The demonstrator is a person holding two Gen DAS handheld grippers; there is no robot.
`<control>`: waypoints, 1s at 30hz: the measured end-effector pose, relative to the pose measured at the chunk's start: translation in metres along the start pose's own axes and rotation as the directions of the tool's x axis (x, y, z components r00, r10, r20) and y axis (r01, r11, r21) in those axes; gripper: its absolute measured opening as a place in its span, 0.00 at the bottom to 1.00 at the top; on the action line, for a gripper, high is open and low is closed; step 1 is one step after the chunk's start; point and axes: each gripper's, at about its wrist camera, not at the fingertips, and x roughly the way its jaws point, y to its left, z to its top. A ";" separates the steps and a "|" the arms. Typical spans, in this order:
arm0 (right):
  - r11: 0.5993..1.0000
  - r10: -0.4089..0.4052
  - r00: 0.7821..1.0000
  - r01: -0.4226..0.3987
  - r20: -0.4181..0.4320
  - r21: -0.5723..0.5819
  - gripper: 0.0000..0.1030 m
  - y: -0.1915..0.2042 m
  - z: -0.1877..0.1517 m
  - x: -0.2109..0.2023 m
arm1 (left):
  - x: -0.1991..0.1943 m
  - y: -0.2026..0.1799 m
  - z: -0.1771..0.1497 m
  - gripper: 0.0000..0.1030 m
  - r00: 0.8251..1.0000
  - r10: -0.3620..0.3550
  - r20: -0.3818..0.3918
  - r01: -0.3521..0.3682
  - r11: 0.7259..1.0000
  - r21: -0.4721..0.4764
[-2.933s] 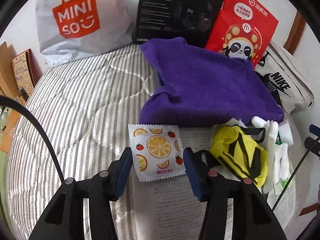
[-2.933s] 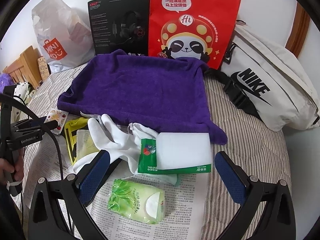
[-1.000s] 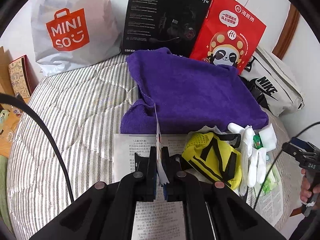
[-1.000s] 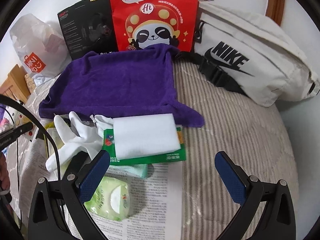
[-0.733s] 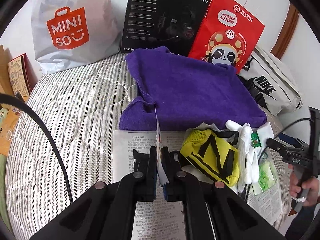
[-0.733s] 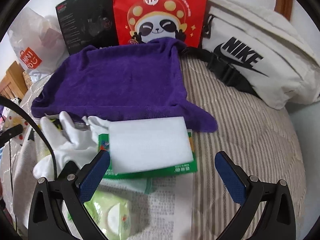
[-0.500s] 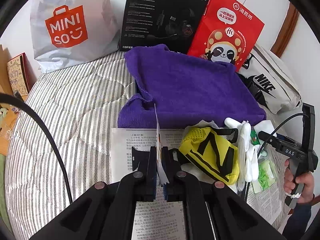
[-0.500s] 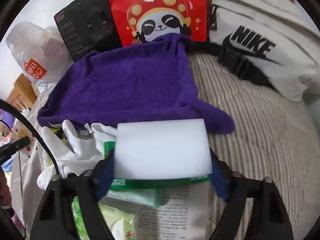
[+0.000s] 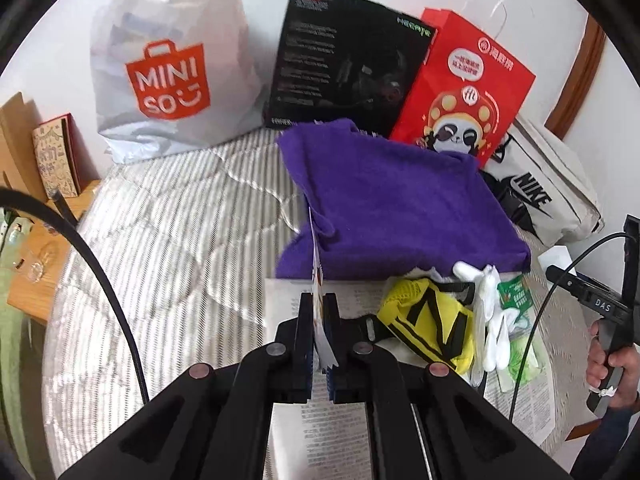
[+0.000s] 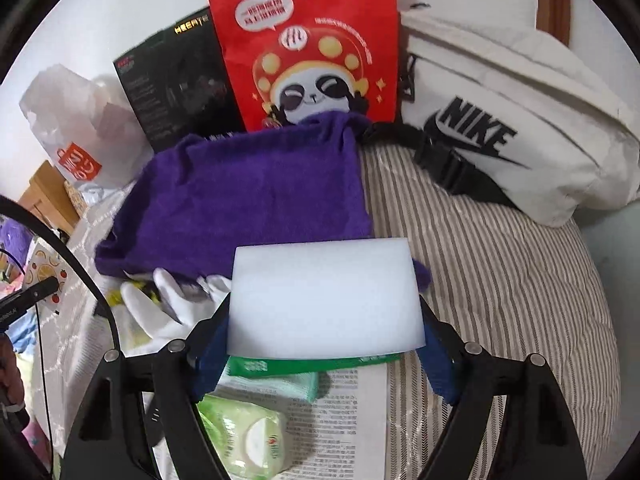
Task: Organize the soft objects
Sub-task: 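Place the white sponge on the purple towel with the right tool while left holds sachet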
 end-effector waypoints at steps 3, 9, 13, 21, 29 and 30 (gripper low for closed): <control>1.000 0.006 1.000 -0.006 0.015 -0.016 0.78 0.008 0.011 -0.008 | -0.010 0.002 0.008 0.05 1.000 0.009 0.015 -0.009 1.000 -0.003; 0.999 0.027 0.999 -0.027 0.021 -0.030 0.78 0.022 0.033 -0.013 | -0.020 -0.005 0.029 0.05 0.999 -0.009 0.036 0.008 1.000 0.011; 0.999 0.034 0.999 -0.033 0.027 -0.037 0.78 0.028 0.045 -0.008 | -0.019 -0.014 0.044 0.05 0.998 -0.033 0.046 0.032 0.999 0.016; 0.999 0.039 0.999 -0.039 0.002 -0.016 0.78 0.030 0.066 0.023 | -0.003 -0.032 0.069 0.05 0.997 -0.072 0.022 0.070 0.996 0.055; 0.997 0.034 0.999 -0.036 -0.031 -0.064 0.78 0.039 0.097 0.069 | 0.036 -0.039 0.097 0.05 0.994 -0.107 -0.003 0.107 0.993 0.053; 0.997 0.030 0.999 -0.033 -0.034 -0.074 0.78 0.040 0.101 0.075 | 0.042 -0.039 0.101 0.05 0.994 -0.110 -0.008 0.110 0.993 0.048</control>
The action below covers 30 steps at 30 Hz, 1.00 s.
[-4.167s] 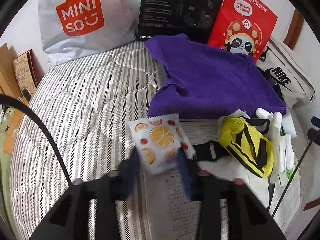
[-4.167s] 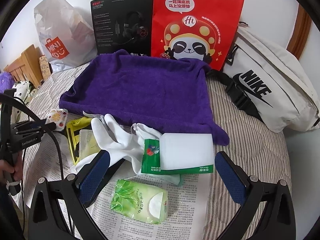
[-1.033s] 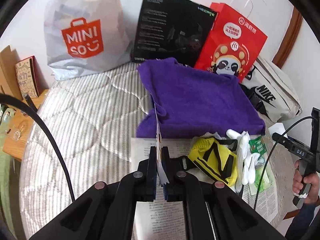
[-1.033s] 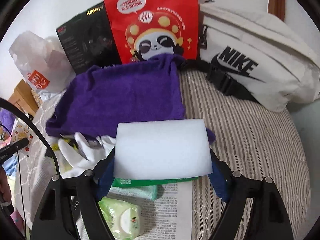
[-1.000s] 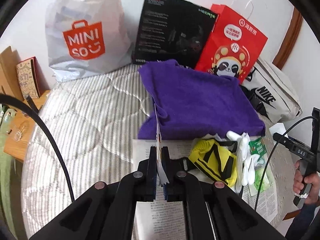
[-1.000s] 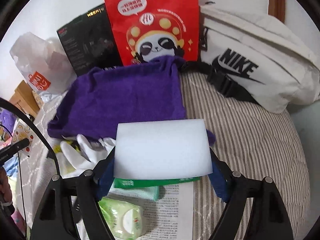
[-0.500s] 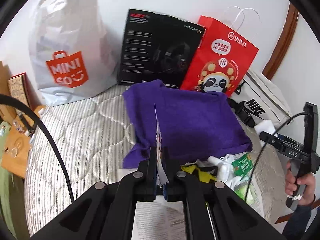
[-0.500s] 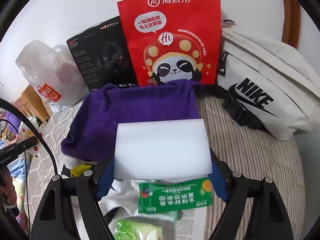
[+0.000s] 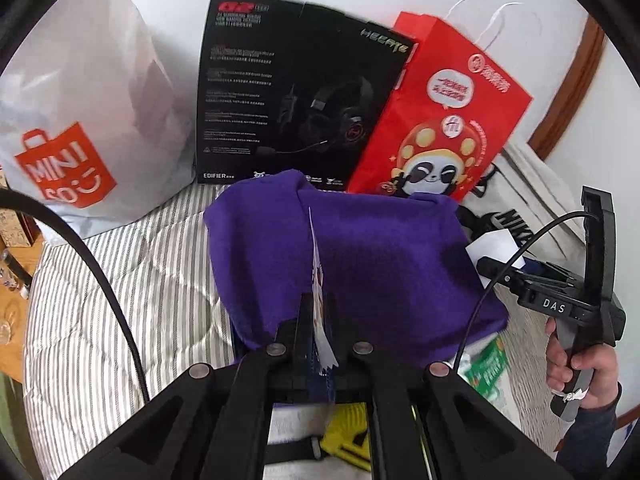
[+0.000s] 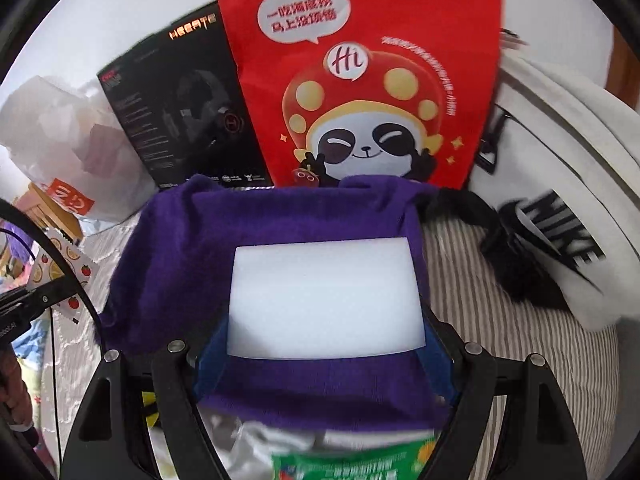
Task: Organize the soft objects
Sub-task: 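Place the white sponge on the purple towel with the right tool while left holds sachet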
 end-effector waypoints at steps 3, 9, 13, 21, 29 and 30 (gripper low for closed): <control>0.999 -0.031 0.999 0.030 -0.016 -0.018 0.78 -0.001 0.012 0.025 | 0.013 0.003 0.009 0.05 1.000 0.004 -0.012 -0.004 1.000 -0.007; 1.000 -0.023 0.998 0.022 -0.054 -0.006 0.78 -0.002 0.027 0.068 | 0.027 0.010 0.022 0.05 0.999 0.017 -0.032 -0.017 1.000 0.004; 0.999 -0.044 0.996 0.043 -0.078 -0.009 0.78 0.002 0.035 0.090 | 0.034 0.016 0.026 0.05 0.999 0.017 -0.034 -0.017 1.000 -0.004; 0.999 -0.053 0.989 0.054 -0.140 0.005 0.79 0.000 0.039 0.118 | 0.052 0.024 0.027 0.05 0.998 0.000 -0.056 -0.001 1.000 -0.016; 0.996 -0.068 0.980 0.057 -0.187 -0.062 0.89 0.011 0.043 0.127 | 0.068 0.027 0.027 0.05 0.997 -0.015 -0.076 0.014 1.000 -0.020; 0.996 -0.070 0.979 0.058 -0.191 -0.068 0.90 0.012 0.043 0.128 | 0.069 0.027 0.028 0.05 0.997 -0.016 -0.077 0.014 1.000 -0.018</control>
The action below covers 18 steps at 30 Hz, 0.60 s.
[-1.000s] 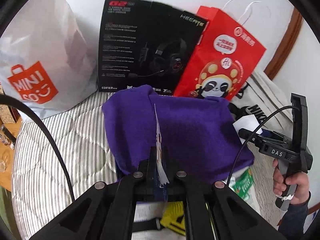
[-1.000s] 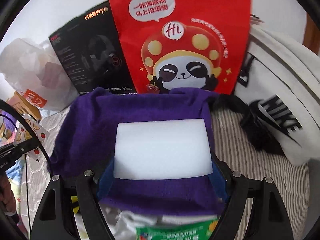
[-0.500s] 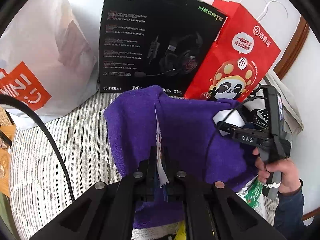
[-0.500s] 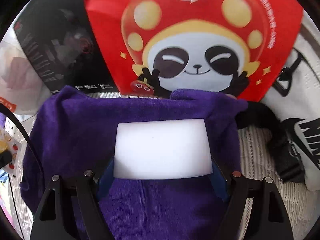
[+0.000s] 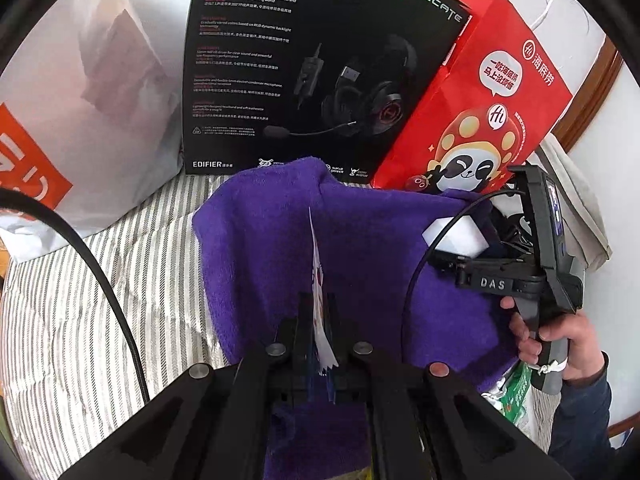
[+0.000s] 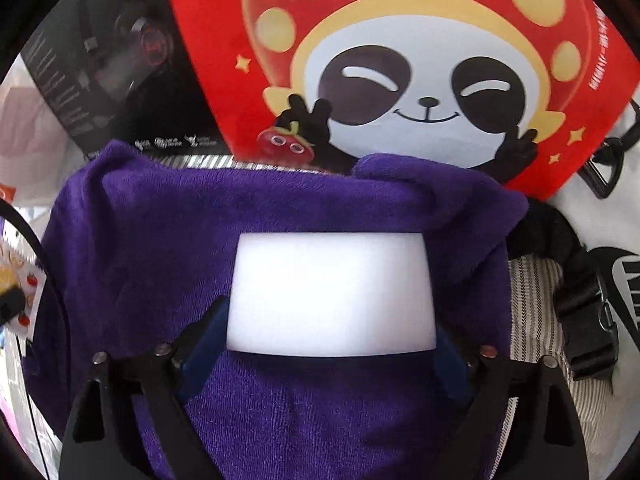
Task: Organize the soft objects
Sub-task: 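Place the white sponge on the purple towel with the right tool while left holds sachet, then lower the sachet onto the purple towel and open the left tool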
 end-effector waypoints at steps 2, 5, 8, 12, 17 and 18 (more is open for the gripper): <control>1.000 -0.012 1.000 0.012 -0.017 -0.001 0.90 0.002 -0.001 0.000 | 0.003 0.001 0.002 0.05 1.000 -0.003 0.000 0.003 1.000 0.002; 1.000 -0.003 1.000 0.004 -0.030 0.025 0.90 -0.003 -0.006 -0.005 | 0.007 0.001 0.006 0.05 1.000 -0.003 0.003 0.003 1.000 0.008; 0.999 0.001 1.000 0.000 -0.025 0.041 0.90 -0.011 -0.013 -0.016 | 0.015 0.002 0.011 0.05 1.000 -0.008 -0.002 0.008 1.000 0.001; 0.999 0.006 1.000 -0.007 0.014 0.051 0.90 -0.014 -0.025 -0.042 | 0.028 0.001 0.015 0.05 1.000 -0.027 -0.011 0.026 1.000 -0.010; 0.998 0.018 0.998 -0.022 0.059 0.061 0.90 -0.018 -0.050 -0.077 | 0.047 -0.003 0.017 0.05 0.999 -0.039 -0.030 0.039 0.999 -0.007; 0.997 0.017 0.998 -0.022 0.067 0.068 0.90 -0.020 -0.056 -0.084 | 0.050 -0.002 0.017 0.05 0.999 -0.034 -0.034 0.034 0.999 -0.008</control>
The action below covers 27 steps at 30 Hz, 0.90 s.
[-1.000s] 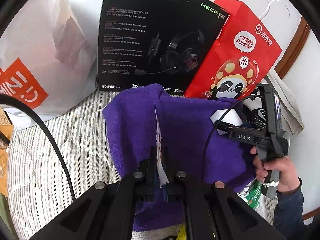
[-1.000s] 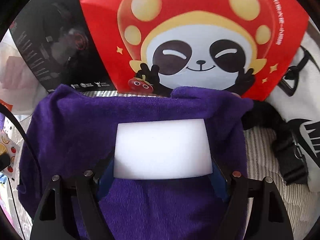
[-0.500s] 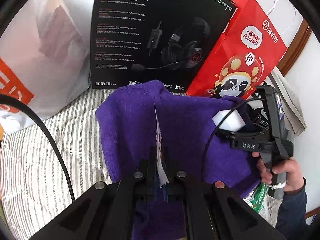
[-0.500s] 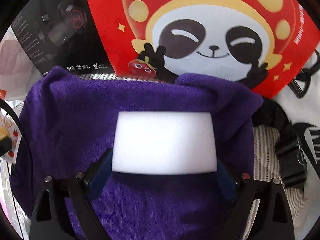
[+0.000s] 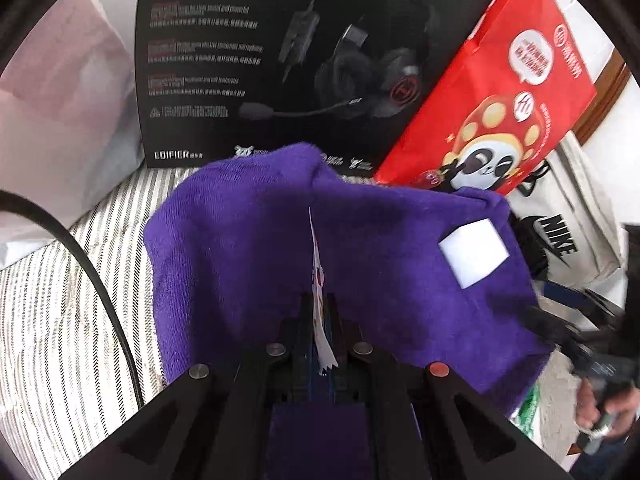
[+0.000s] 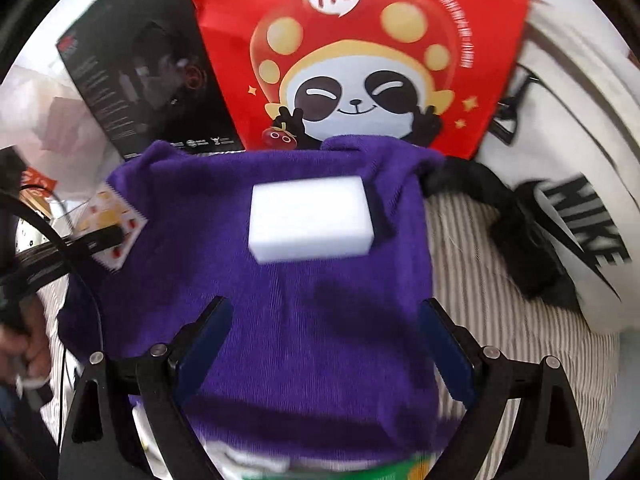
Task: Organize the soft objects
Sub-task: 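Lower the sachet onto the purple towel and open the left tool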
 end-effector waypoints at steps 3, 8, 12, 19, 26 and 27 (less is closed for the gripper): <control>1.000 -0.001 1.000 0.001 0.009 0.011 0.90 -0.005 -0.016 -0.019 | 0.009 0.004 0.000 0.06 1.000 0.017 -0.017 -0.017 1.000 -0.007; 0.999 0.004 0.999 -0.005 0.038 0.036 0.90 -0.014 -0.036 -0.042 | 0.014 0.004 0.000 0.07 0.999 0.036 -0.030 -0.036 0.999 0.011; 0.999 0.013 0.998 -0.016 0.055 0.049 0.90 -0.016 -0.046 -0.054 | 0.014 0.001 -0.002 0.14 0.997 0.060 -0.042 -0.059 0.998 0.028; 0.996 0.053 0.995 -0.060 0.086 0.072 0.90 -0.020 -0.059 -0.073 | 0.014 -0.011 -0.002 0.49 0.991 0.128 -0.048 -0.124 0.989 0.077; 0.995 0.056 0.993 -0.064 0.105 0.072 0.90 -0.023 -0.072 -0.087 | -0.004 -0.021 -0.002 0.54 0.973 0.228 -0.026 -0.222 0.965 0.137; 0.995 0.054 0.993 -0.062 0.105 0.076 0.90 -0.025 -0.075 -0.088 | -0.007 -0.023 -0.002 0.54 0.972 0.233 -0.023 -0.228 0.964 0.137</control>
